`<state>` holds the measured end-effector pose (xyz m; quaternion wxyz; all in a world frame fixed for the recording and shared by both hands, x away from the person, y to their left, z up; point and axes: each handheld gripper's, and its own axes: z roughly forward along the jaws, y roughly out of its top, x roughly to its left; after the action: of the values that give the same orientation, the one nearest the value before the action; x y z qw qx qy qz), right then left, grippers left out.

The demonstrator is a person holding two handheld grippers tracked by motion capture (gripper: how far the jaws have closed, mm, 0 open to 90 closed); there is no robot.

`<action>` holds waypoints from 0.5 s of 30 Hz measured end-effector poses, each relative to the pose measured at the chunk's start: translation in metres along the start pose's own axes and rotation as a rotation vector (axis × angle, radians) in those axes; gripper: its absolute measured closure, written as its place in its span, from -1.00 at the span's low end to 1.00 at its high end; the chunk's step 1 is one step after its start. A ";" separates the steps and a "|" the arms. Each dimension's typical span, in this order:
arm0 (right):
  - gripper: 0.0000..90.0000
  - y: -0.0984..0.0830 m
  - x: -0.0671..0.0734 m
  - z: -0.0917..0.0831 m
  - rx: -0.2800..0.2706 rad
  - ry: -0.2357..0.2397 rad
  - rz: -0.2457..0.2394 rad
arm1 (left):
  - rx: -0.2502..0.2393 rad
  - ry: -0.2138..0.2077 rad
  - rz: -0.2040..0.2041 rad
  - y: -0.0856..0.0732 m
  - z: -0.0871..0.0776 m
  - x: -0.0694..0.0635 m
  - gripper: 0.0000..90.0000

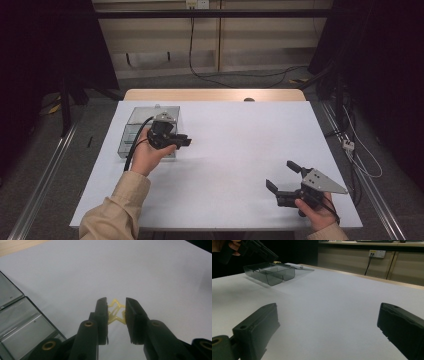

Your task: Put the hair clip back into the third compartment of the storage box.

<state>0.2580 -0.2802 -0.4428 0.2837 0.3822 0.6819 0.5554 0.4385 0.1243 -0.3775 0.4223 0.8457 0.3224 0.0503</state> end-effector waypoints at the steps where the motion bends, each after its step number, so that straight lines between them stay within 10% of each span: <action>1: -0.94 0.000 0.000 0.000 -0.001 0.000 0.000 | -0.002 -0.001 -0.004 0.000 0.000 0.000 0.62; 15: -0.94 0.000 -0.001 0.000 0.000 0.001 0.004 | 0.002 0.013 -0.016 0.002 -0.001 0.009 0.62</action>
<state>0.2582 -0.2808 -0.4431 0.2823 0.3835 0.6812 0.5560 0.4467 0.1297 -0.3772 0.4197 0.8431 0.3322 0.0522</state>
